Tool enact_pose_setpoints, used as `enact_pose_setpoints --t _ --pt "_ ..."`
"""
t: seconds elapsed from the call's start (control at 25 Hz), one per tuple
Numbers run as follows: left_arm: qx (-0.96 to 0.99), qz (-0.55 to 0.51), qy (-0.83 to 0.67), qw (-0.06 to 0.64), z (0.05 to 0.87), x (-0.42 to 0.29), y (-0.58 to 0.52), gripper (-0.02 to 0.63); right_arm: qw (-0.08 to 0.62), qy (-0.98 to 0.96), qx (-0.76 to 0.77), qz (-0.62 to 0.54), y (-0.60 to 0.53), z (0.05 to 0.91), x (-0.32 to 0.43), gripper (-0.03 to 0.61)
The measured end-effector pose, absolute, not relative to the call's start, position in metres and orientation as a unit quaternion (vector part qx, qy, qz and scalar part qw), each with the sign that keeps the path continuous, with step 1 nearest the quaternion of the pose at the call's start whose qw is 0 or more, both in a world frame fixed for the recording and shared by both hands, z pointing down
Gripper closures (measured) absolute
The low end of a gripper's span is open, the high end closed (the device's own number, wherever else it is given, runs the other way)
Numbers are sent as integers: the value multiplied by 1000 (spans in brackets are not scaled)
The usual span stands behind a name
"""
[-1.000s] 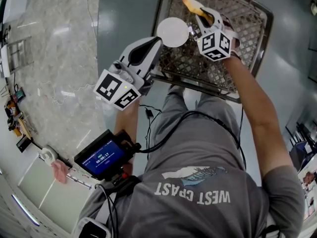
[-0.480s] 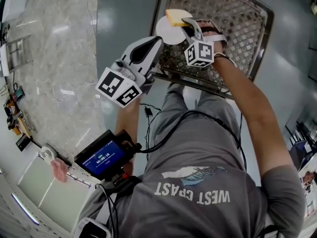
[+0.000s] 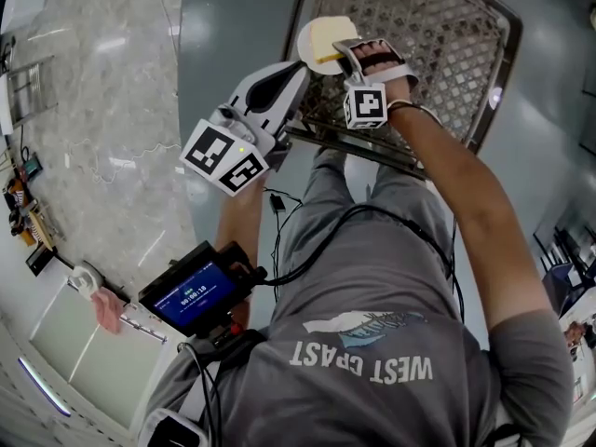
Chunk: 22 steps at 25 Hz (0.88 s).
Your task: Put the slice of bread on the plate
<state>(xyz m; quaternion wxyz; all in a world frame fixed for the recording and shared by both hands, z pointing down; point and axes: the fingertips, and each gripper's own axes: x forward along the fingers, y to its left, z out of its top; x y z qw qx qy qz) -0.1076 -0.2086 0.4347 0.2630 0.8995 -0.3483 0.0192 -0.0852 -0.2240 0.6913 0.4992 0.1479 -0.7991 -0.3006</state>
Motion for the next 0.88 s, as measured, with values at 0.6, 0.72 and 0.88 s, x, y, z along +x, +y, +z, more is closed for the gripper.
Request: enact_pose_setpoints --t 0.6,0.72,0.88 --pt "901 20 -350 255 428 -107 -220 607 594 -787 -22 -168 -179 758 -76 328" --pt "905 18 -344 250 425 -103 -223 607 599 -789 -22 -137 -179 758 -68 328" --pt "915 11 -329 232 414 -95 -235 607 587 -805 10 -92 -194 740 -59 330"
